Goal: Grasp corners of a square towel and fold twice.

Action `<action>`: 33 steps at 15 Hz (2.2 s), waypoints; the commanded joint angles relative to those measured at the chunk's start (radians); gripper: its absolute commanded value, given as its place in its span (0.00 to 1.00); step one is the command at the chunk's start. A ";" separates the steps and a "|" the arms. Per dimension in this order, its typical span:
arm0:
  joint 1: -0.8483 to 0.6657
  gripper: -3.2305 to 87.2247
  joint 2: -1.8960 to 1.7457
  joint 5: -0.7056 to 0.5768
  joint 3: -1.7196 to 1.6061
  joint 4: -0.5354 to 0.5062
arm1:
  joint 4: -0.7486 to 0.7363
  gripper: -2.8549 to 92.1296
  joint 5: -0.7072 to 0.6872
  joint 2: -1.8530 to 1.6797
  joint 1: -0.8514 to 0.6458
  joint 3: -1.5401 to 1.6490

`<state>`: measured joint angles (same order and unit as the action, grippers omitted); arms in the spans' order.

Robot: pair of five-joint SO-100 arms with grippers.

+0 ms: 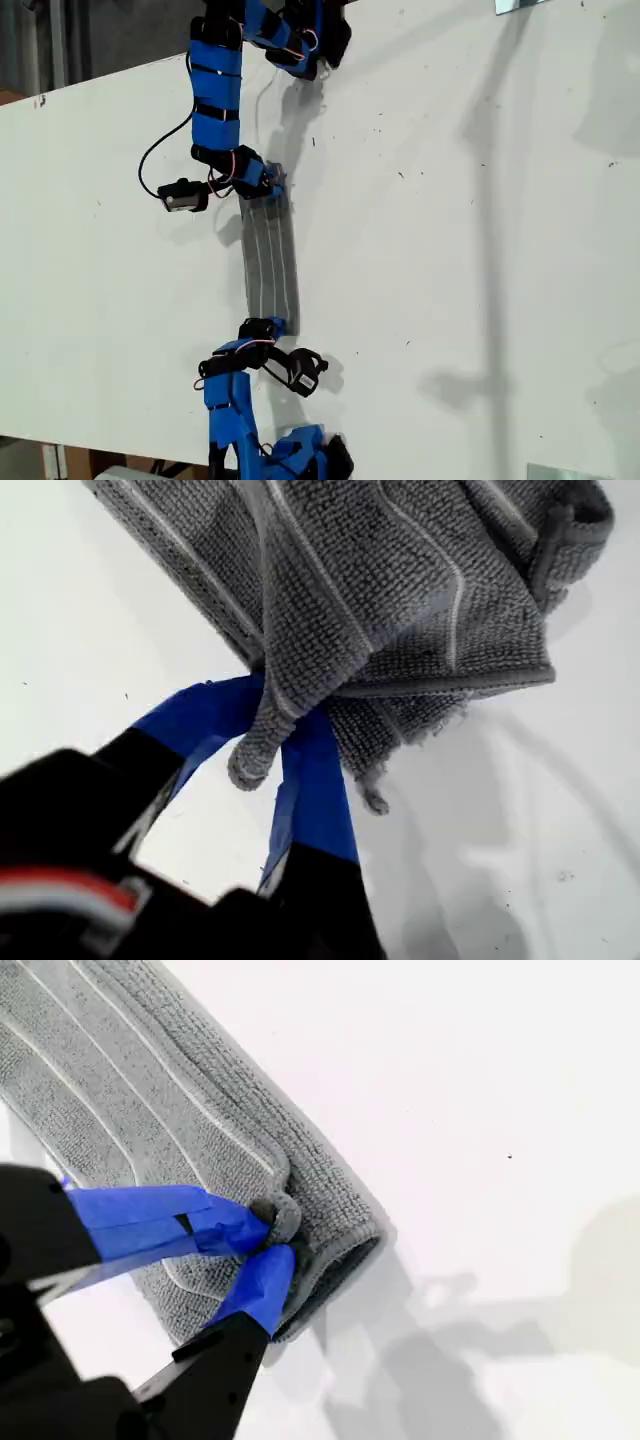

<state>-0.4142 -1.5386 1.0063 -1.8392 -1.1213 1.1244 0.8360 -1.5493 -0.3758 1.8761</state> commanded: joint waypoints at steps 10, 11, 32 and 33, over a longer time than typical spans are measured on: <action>0.005 0.12 -0.160 -0.017 0.186 -0.230 | 0.140 0.51 -0.104 -0.198 -0.201 0.005; -0.002 0.12 -0.213 -0.020 0.160 -0.236 | 0.127 0.50 -0.117 -0.176 -0.236 0.008; -0.262 0.12 -0.600 0.031 -0.713 0.331 | -0.046 0.03 -0.011 -0.144 -0.433 0.365; -0.273 0.12 -0.595 0.044 -0.718 0.337 | -0.043 0.03 0.011 -0.236 -0.436 0.431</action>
<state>-0.6581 -2.1353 1.0339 -2.5633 -0.8023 1.0799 0.8268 -1.6644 -0.7946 2.2396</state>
